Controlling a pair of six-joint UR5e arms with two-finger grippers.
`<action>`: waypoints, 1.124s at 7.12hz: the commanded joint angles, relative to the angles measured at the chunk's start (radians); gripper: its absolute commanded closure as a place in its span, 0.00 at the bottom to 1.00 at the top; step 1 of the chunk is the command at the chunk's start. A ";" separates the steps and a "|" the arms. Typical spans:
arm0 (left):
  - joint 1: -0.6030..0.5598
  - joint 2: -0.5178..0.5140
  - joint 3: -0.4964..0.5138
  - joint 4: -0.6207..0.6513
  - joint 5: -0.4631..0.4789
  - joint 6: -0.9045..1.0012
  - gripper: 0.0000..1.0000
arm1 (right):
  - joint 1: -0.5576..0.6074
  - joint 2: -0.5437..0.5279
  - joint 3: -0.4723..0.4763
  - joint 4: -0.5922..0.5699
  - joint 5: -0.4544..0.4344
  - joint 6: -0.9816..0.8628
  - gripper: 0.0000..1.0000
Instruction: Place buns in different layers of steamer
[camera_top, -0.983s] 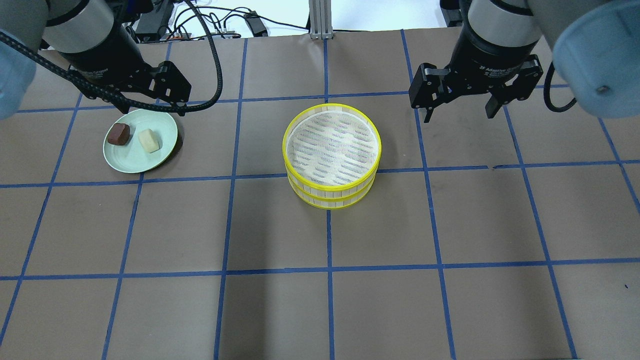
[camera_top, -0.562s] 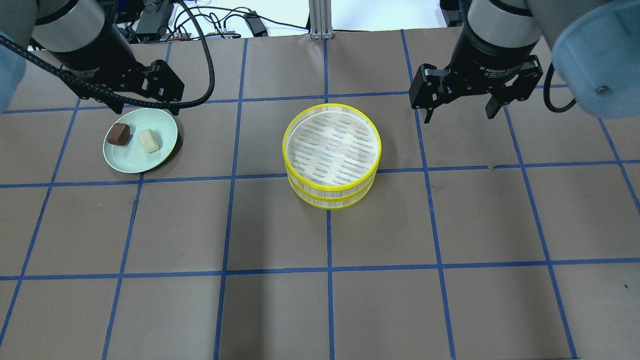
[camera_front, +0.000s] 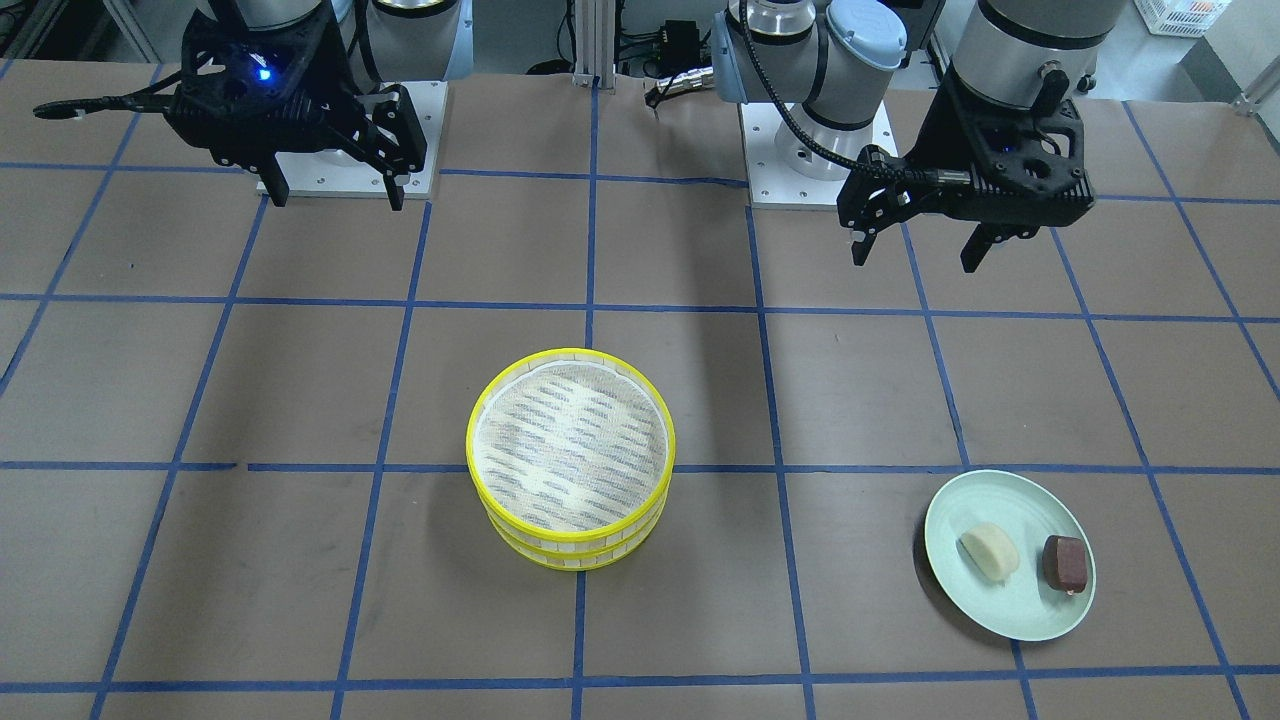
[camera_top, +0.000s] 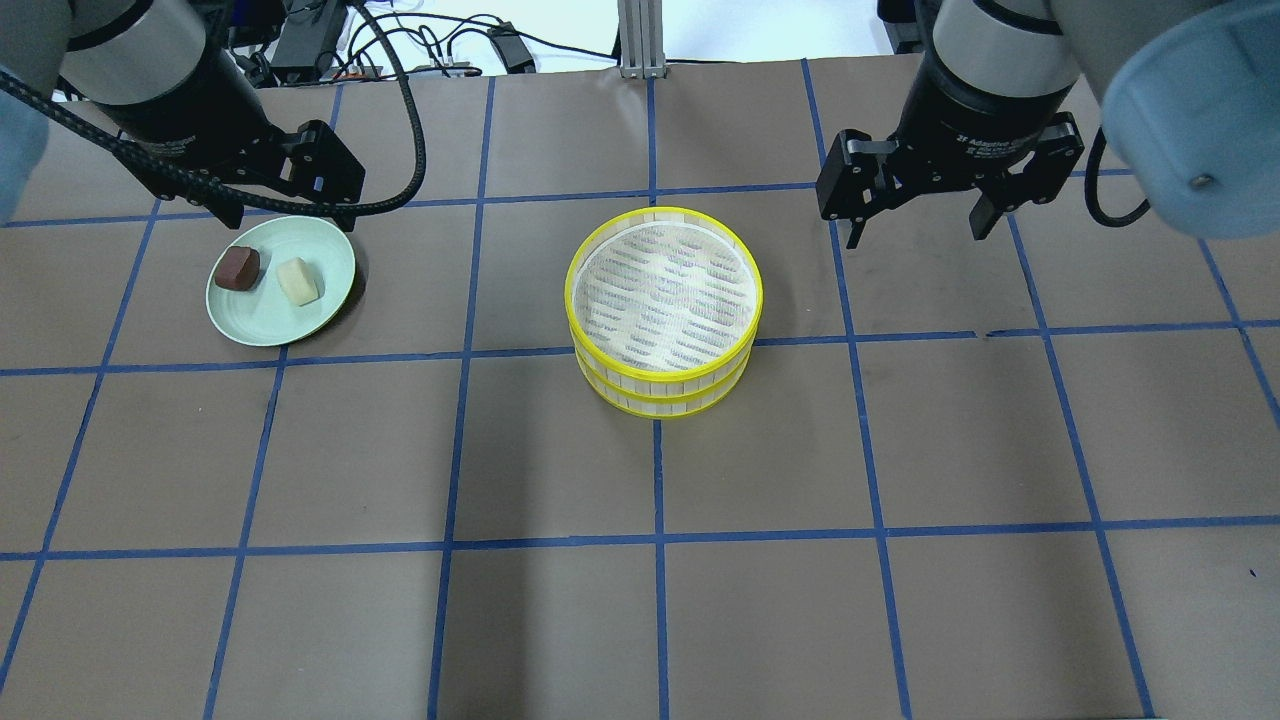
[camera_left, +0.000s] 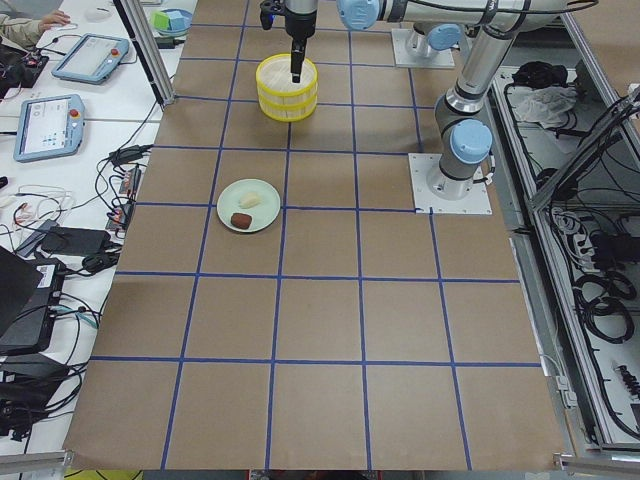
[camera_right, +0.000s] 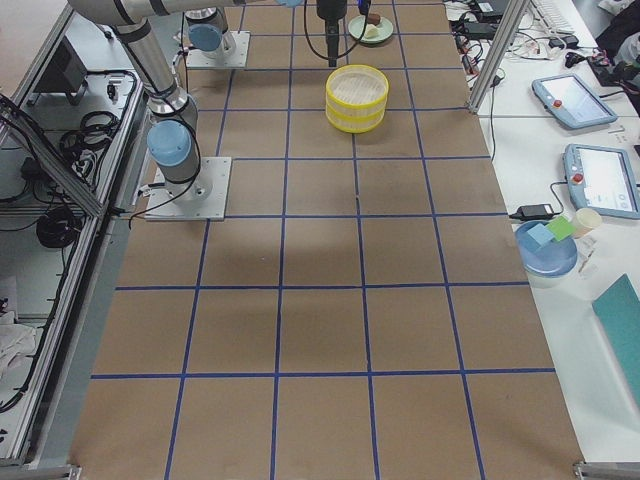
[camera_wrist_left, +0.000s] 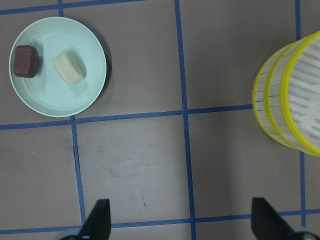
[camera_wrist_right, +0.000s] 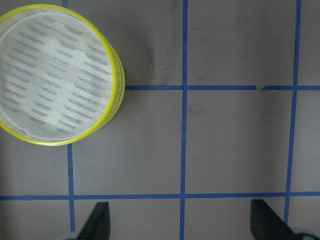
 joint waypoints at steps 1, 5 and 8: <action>0.017 -0.008 -0.003 0.000 0.001 0.000 0.00 | 0.001 -0.001 0.000 0.000 0.000 -0.001 0.00; 0.273 -0.046 -0.063 0.021 -0.014 0.014 0.00 | 0.015 0.087 -0.009 -0.030 0.005 0.010 0.00; 0.279 -0.184 -0.130 0.302 -0.019 0.011 0.00 | 0.059 0.259 -0.002 -0.205 0.048 0.039 0.05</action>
